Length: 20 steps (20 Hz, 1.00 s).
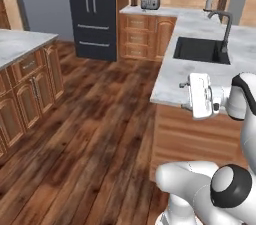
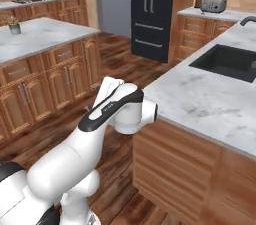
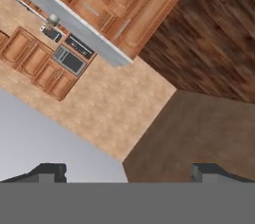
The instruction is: Retrieve the wine glasses from the counter and place one next to each plate.
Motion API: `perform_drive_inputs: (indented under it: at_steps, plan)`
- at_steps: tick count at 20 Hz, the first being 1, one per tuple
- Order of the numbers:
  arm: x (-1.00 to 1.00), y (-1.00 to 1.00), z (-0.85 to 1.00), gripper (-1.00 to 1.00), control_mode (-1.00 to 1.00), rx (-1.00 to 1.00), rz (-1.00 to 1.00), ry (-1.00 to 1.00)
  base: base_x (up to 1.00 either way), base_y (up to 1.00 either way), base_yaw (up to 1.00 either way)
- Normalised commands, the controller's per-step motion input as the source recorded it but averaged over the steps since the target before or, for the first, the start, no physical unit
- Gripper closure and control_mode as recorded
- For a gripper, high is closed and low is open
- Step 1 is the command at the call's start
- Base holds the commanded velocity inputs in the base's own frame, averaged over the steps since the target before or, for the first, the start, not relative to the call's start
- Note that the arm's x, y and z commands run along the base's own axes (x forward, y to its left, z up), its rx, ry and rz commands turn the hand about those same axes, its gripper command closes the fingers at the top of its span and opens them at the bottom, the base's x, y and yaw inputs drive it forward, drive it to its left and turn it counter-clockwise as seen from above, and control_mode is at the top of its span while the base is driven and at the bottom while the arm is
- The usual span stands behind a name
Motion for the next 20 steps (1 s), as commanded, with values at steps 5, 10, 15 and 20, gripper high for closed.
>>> perform_drive_inputs:
  at_steps: [5, 10, 15, 20]
  plan:
    - [0.00, 0.00, 0.00, -1.00, 1.00, 0.00, 0.00, 0.00, 0.68, 1.00, -0.39]
    - [0.00, 0.00, 0.00, -1.00, 1.00, 0.00, 0.00, 0.00, 0.94, 1.00, -0.41]
    - [0.00, 0.00, 0.00, -1.00, 1.00, 0.00, 0.00, 0.00, 0.95, 1.00, -0.39]
    - [0.00, 0.00, 0.00, -1.00, 1.00, 0.00, 0.00, 0.00, 1.00, 1.00, -0.42]
